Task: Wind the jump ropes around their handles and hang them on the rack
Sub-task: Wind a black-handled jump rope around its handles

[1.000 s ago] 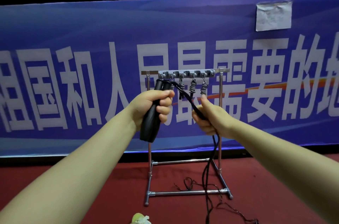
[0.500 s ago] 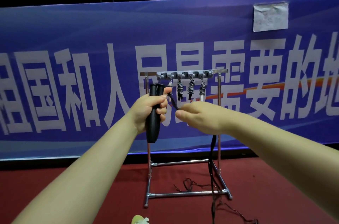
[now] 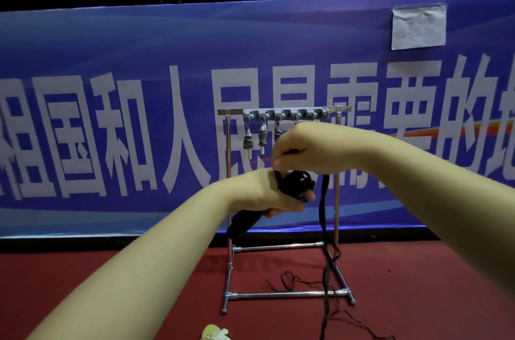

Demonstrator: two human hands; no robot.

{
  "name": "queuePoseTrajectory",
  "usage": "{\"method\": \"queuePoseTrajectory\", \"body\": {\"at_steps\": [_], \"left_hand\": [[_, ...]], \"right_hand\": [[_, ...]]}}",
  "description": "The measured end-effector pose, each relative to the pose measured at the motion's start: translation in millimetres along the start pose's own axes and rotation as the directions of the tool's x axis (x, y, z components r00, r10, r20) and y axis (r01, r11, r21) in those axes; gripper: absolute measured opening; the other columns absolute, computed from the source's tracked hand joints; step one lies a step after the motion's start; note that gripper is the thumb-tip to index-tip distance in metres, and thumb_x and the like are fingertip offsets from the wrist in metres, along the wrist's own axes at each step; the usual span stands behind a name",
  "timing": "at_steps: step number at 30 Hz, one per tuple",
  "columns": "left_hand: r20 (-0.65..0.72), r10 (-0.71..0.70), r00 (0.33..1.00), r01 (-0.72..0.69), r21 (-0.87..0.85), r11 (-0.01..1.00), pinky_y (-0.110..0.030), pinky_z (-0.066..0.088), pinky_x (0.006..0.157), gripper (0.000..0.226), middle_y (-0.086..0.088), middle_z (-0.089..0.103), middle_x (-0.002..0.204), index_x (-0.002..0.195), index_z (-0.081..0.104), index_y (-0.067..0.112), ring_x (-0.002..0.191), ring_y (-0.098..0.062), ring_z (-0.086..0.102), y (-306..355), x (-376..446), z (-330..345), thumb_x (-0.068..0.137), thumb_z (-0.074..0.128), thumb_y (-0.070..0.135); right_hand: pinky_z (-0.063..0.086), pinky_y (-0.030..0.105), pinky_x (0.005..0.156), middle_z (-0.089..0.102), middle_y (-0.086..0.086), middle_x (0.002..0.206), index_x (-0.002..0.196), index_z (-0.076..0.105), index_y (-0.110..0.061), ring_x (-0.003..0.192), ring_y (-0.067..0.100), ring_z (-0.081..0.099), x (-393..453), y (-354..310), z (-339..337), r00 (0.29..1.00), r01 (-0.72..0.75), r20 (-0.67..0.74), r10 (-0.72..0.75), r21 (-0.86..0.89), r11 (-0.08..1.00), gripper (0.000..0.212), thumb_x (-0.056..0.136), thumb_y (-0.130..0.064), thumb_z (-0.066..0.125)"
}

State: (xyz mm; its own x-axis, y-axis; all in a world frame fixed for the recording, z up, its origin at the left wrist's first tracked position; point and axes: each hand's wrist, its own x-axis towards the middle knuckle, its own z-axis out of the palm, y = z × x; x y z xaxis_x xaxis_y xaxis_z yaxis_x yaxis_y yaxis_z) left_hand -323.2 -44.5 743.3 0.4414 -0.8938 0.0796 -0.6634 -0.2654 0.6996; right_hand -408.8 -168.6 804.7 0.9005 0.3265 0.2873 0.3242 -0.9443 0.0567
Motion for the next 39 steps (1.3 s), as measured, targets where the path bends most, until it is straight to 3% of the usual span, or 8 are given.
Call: {"method": "queuePoseTrajectory", "body": {"at_steps": [3, 6, 12, 16, 21, 27, 31, 39], "left_hand": [[0.035, 0.078, 0.996, -0.067, -0.242, 0.968, -0.023, 0.038, 0.052, 0.017, 0.007, 0.046, 0.055, 0.099, 0.065, 0.014, 0.051, -0.011, 0.039, 1.3, -0.7, 2.9, 0.086, 0.058, 0.004], [0.022, 0.152, 0.988, -0.127, -0.44, 0.889, -0.021, 0.037, 0.05, 0.017, 0.006, 0.046, 0.057, 0.096, 0.063, 0.013, 0.05, -0.009, 0.038, -5.7, 0.3, -1.7, 0.082, 0.055, 0.012], [-0.029, 0.271, 0.962, -0.206, -0.731, 0.651, -0.02, 0.039, 0.046, 0.048, 0.006, 0.049, 0.059, 0.091, 0.063, 0.017, 0.047, -0.006, 0.041, -22.9, 3.1, 3.6, 0.059, 0.086, 0.044], [-0.011, 0.282, 0.959, -0.195, -0.748, 0.634, -0.019, 0.04, 0.047, 0.06, 0.007, 0.051, 0.06, 0.094, 0.053, 0.013, 0.047, -0.005, 0.042, -26.5, 0.7, 0.8, 0.057, 0.086, 0.047], [0.025, 0.282, 0.959, -0.177, -0.725, 0.666, -0.02, 0.041, 0.049, 0.07, 0.006, 0.054, 0.064, 0.105, 0.05, 0.016, 0.047, -0.005, 0.043, -21.5, -3.5, 0.3, 0.056, 0.084, 0.052], [-0.042, 0.137, 0.99, -0.134, -0.617, 0.776, -0.022, 0.043, 0.05, 0.062, 0.003, 0.058, 0.065, 0.095, 0.055, 0.015, 0.05, -0.008, 0.048, -10.1, -3.5, -2.6, 0.054, 0.086, 0.05], [-0.122, -0.027, 0.992, -0.037, -0.493, 0.869, -0.026, 0.047, 0.058, 0.005, -0.001, 0.063, 0.066, 0.09, 0.056, 0.014, 0.055, -0.012, 0.054, -4.6, -5.5, -1.2, 0.093, 0.056, 0.017], [-0.152, -0.181, 0.972, 0.093, -0.457, 0.885, -0.028, 0.054, 0.064, 0.007, -0.004, 0.061, 0.076, 0.098, 0.051, 0.013, 0.061, -0.014, 0.063, -14.3, 1.9, 19.5, 0.097, 0.052, 0.02]], "right_hand": [[0.047, 0.019, 0.065, 0.061, -0.007, 0.079, 0.081, 0.063, -0.025, 0.07, 0.005, 0.057, 6.7, 13.8, 7.1, 0.99, -0.034, -0.112, 0.09, 0.426, 0.904, 0.012, 0.092, -0.025, 0.058], [0.037, 0.024, 0.047, 0.056, 0.009, 0.069, 0.08, 0.061, -0.016, 0.055, 0.016, 0.05, 6.6, 32.3, 20.1, 0.973, -0.146, 0.002, 0.229, 0.778, 0.611, 0.016, 0.091, -0.026, 0.058], [0.028, 0.018, 0.045, 0.05, -0.002, 0.056, 0.097, 0.064, -0.007, 0.049, 0.008, 0.039, 0.8, 38.0, 45.9, 0.971, 0.029, -0.123, 0.203, 0.911, 0.412, 0.034, 0.1, -0.033, 0.043], [0.034, 0.02, 0.052, 0.049, 0.009, 0.072, 0.104, 0.067, -0.028, 0.059, 0.009, 0.041, -11.5, 36.9, 53.1, 0.968, 0.08, -0.2, 0.15, 0.817, 0.571, 0.026, 0.092, -0.036, 0.046], [0.035, 0.022, 0.054, 0.052, -0.009, 0.063, 0.08, 0.056, -0.035, 0.059, 0.004, 0.047, -16.7, 30.8, 55.8, 0.903, 0.055, -0.404, 0.15, 0.454, 0.889, 0.021, 0.094, -0.021, 0.055], [0.026, 0.025, 0.047, 0.04, -0.009, 0.051, 0.059, 0.041, -0.028, 0.048, 0.008, 0.038, -13.1, 28.7, 69.6, 0.789, -0.09, -0.561, 0.251, 0.299, 0.95, 0.037, 0.092, -0.034, 0.055], [0.028, 0.032, 0.049, 0.046, -0.001, 0.055, 0.067, 0.055, -0.008, 0.054, 0.016, 0.043, -10.4, 30.9, 82.2, 0.778, -0.22, -0.559, 0.287, 0.186, 0.958, 0.047, 0.093, -0.047, 0.048], [0.02, 0.031, 0.045, 0.034, -0.005, 0.049, 0.052, 0.032, -0.02, 0.048, 0.01, 0.031, -6.9, 36.1, 92.5, 0.711, -0.313, -0.558, 0.427, 0.293, 0.903, 0.051, 0.094, -0.045, 0.048]]}}
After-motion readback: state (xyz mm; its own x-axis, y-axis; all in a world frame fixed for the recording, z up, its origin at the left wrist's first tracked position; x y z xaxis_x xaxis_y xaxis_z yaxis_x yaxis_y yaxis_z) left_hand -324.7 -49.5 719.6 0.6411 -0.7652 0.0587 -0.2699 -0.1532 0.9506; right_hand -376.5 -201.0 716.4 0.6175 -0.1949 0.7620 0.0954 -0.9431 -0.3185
